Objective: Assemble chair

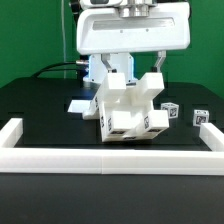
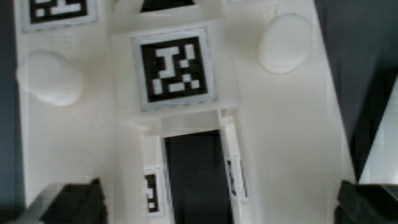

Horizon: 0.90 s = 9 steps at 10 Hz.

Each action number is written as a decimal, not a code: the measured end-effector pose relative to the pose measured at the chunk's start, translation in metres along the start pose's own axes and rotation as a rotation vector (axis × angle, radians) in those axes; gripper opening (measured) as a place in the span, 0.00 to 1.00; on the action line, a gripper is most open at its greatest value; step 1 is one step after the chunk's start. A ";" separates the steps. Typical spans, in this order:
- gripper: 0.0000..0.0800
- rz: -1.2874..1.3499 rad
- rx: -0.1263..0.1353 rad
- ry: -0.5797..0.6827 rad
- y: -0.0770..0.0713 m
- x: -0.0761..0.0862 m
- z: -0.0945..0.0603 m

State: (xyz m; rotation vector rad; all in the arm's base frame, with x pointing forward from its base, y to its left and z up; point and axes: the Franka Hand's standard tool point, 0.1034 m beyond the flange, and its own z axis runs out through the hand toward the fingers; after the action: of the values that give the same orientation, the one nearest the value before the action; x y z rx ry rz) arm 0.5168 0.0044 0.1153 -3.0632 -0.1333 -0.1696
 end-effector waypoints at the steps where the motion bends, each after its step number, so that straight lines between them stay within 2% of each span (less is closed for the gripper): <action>1: 0.81 0.001 0.000 0.000 0.000 0.000 0.000; 4: 0.81 0.001 0.005 -0.007 0.004 0.004 -0.002; 7: 0.81 0.001 0.017 0.002 0.001 0.022 -0.015; 9: 0.81 0.002 0.016 -0.002 0.002 0.019 -0.012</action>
Offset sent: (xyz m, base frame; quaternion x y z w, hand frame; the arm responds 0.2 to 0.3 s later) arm 0.0154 -0.0044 0.0031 0.0176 -0.0144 -0.0149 0.9996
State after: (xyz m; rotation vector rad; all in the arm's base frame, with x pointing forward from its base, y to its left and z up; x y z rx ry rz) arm 0.5343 0.0030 0.1294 -3.0479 -0.1316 -0.1654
